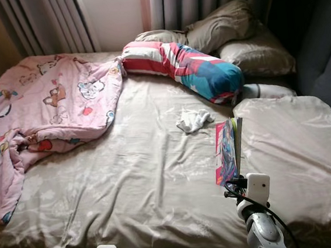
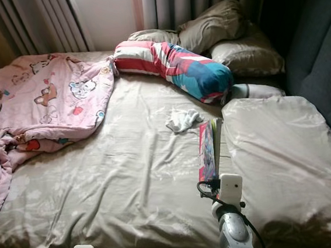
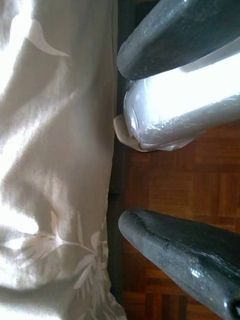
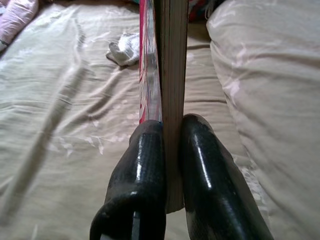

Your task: Clean up the room

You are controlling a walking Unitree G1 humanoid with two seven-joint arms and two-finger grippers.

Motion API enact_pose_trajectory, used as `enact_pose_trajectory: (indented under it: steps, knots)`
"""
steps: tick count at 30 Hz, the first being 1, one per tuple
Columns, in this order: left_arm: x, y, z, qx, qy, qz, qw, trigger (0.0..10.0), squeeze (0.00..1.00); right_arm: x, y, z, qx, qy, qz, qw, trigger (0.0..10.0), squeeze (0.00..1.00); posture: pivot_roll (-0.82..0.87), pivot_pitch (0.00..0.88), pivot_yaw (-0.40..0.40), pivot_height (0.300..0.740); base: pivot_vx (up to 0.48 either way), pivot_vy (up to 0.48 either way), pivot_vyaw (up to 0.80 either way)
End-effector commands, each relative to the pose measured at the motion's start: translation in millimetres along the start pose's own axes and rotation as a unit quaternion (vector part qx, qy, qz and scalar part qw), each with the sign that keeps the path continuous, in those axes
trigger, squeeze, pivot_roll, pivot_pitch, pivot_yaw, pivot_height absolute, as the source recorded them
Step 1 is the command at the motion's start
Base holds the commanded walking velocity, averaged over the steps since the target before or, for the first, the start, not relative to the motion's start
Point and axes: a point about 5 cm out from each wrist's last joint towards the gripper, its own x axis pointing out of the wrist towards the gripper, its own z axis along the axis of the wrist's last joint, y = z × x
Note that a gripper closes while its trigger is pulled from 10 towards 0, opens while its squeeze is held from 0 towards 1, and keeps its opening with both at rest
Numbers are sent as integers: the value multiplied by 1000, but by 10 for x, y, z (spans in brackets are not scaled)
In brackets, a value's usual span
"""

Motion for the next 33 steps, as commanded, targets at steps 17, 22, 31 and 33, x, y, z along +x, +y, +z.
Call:
enact_pose_trajectory:
  steps: [17, 22, 31, 33]
  knots:
    - [-27, 17, -108, 1, 28, 0, 1000, 10000, 0, 136, -312, -32, 13, 146, -9, 989, 10000, 0, -16, 170, 12, 648, 0, 0, 0]
    - [-26, 16, -109, 2, 29, 0, 1000, 10000, 0, 120, -326, -81, 69, 168, -12, 983, 10000, 0, -15, 170, 13, 648, 0, 0, 0]
    - [-25, 29, -105, 2, 30, 1, 1000, 10000, 0, 69, -226, -188, 142, 196, 38, 970, 10000, 0, -11, 173, 19, 648, 0, 0, 0]
    - [-25, 29, -105, 3, 30, 1, 1000, 10000, 0, 75, -205, -173, 141, 194, 51, 970, 10000, 0, -10, 174, 19, 648, 0, 0, 0]
